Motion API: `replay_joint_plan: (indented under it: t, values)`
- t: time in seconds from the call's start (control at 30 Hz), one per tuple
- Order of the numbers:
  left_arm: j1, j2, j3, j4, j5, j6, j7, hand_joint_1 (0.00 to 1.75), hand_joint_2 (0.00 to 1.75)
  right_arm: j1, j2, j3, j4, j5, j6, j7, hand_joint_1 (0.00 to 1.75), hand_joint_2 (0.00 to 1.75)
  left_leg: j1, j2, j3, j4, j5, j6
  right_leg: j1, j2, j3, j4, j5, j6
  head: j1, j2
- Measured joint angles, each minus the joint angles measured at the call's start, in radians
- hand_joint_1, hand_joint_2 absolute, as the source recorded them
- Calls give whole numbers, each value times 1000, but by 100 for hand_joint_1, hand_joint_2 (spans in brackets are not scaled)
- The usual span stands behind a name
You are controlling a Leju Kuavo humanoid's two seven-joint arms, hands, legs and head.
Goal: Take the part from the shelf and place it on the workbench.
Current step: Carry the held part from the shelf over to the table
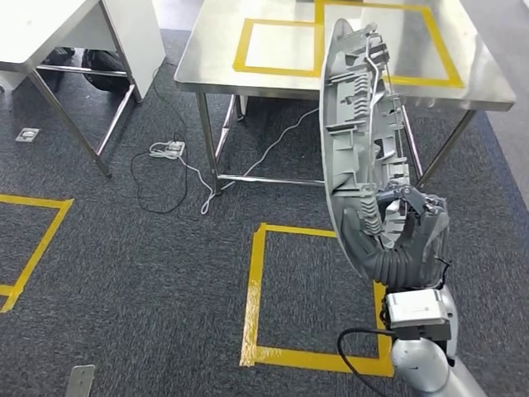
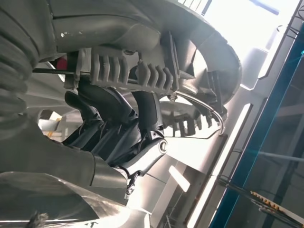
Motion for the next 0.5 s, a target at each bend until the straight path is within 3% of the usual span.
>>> replay_joint_plan:
  t: [0.07,0.1,0.13,0.17,0.23,0.27,0.3,0.43,0.5]
  values:
    - [-1,0,0,0,0,0,0,0,175,1,0,0,1,0,0,-1,175,175,-1,0,11,-1,-11,8,0,0,-90,144,-41,2,2,0]
    - [0,1,0,0,0,0,0,0,175,2,1,0,2,0,0,0,175,175,-1,0,19,-1,-18,10,0,0,-128,191,-41,3,2,0]
    - [1,0,0,0,0,0,0,0,175,4,1,0,3,0,0,0,175,175,-2,-1,29,-1,-26,10,0,0,-150,204,-20,3,3,0]
    - [3,0,0,0,0,0,0,0,175,4,1,0,4,0,0,1,175,175,-2,-2,42,-1,-36,9,0,-1,-152,174,24,3,4,0]
    - [5,-1,1,0,0,0,0,0,175,4,1,0,5,0,0,1,175,175,-3,-3,68,-1,-55,2,1,-4,-118,54,124,-1,4,0]
    - [4,-2,1,0,0,0,0,0,175,3,1,0,5,0,0,0,175,175,-5,-3,77,0,-65,-3,3,-5,-95,0,151,-5,3,0]
    - [2,-1,1,0,0,0,0,0,175,2,1,0,5,0,0,-1,175,175,-6,-2,80,1,-71,-9,5,-5,-78,-35,156,-10,2,0]
    - [-2,-2,1,0,0,-1,0,0,175,2,3,-1,5,0,1,2,175,175,-6,2,83,3,-88,-30,3,-1,-49,-72,128,-33,3,0]
    - [-5,-2,0,-1,0,-1,0,0,175,0,4,-1,5,0,3,2,175,175,-4,3,47,78,-119,-42,-2,-3,-32,-81,122,-44,1,0]
